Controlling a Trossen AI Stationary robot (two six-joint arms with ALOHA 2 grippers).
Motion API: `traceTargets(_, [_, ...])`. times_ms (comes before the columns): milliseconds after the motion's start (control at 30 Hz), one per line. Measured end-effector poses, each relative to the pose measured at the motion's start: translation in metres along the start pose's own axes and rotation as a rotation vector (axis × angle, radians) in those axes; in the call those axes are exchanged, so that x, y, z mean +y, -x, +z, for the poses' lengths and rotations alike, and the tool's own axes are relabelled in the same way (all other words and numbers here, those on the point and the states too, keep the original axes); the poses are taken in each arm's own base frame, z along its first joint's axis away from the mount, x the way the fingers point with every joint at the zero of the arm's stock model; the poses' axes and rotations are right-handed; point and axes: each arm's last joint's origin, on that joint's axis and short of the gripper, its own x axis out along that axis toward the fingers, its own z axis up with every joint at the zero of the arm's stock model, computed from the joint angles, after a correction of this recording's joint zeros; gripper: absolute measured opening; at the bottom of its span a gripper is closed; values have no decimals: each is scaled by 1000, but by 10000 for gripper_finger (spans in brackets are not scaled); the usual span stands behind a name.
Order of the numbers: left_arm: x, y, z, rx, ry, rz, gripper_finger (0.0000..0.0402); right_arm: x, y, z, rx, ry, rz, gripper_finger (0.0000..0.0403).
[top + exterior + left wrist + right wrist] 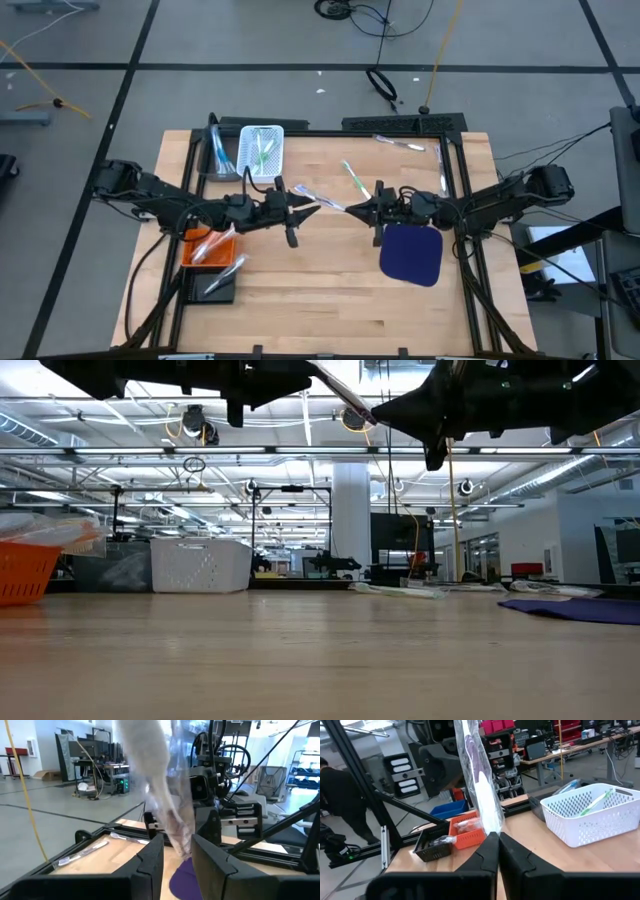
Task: Pick & Place Toothbrushes
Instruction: Put the violet toothbrush into the black bin
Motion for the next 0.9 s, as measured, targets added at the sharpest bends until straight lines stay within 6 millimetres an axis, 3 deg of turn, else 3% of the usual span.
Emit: traceTargets(900, [4,-2,11,-104,20,-73,97,3,1,-2,18,10,10,0])
